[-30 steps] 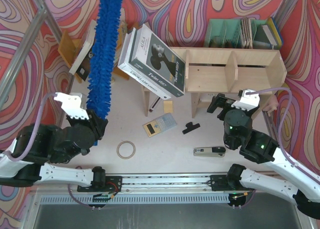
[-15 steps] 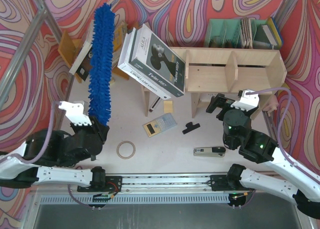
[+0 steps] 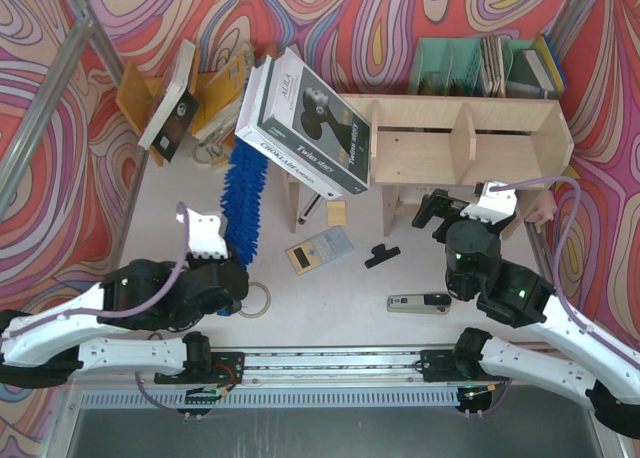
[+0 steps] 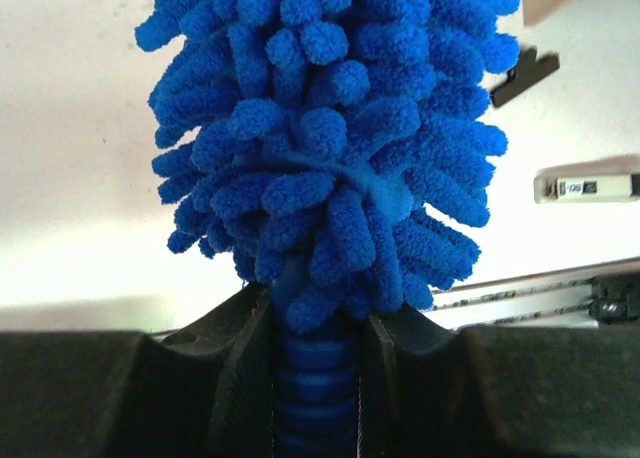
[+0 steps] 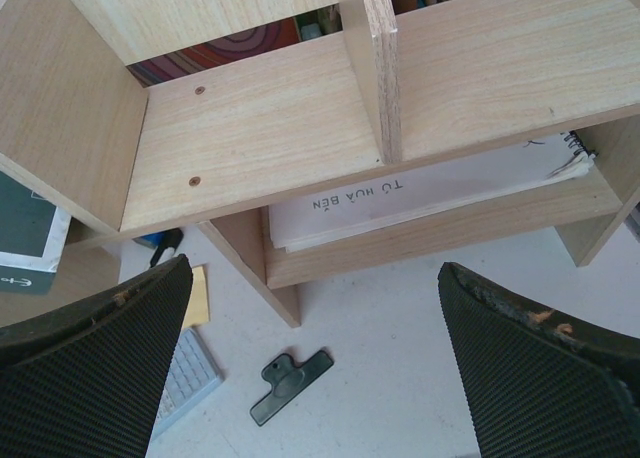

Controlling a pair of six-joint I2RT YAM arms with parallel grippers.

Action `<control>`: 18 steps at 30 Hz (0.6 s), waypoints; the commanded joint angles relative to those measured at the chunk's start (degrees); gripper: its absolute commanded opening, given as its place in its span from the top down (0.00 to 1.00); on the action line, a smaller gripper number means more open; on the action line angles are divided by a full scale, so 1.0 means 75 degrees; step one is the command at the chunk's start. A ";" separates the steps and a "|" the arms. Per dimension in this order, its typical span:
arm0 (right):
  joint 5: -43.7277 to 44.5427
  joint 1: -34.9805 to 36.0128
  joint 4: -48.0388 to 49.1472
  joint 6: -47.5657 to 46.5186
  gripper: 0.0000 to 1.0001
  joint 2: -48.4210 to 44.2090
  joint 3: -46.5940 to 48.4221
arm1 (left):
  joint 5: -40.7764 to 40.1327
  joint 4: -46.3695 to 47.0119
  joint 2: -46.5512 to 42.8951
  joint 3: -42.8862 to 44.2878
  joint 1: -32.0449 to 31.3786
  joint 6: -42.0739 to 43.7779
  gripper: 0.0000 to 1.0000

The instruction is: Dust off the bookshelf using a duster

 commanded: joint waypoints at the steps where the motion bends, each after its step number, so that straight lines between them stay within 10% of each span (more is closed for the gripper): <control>1: 0.0139 0.0006 -0.0223 0.0160 0.01 -0.0158 -0.0124 | 0.0680 0.0758 0.0078 -0.0322 0.0207 0.0604 1.00; 18: 0.0162 0.0005 -0.0172 0.0157 0.01 -0.0052 -0.0212 | 0.2868 0.2999 0.0754 -0.2752 0.1356 0.0947 1.00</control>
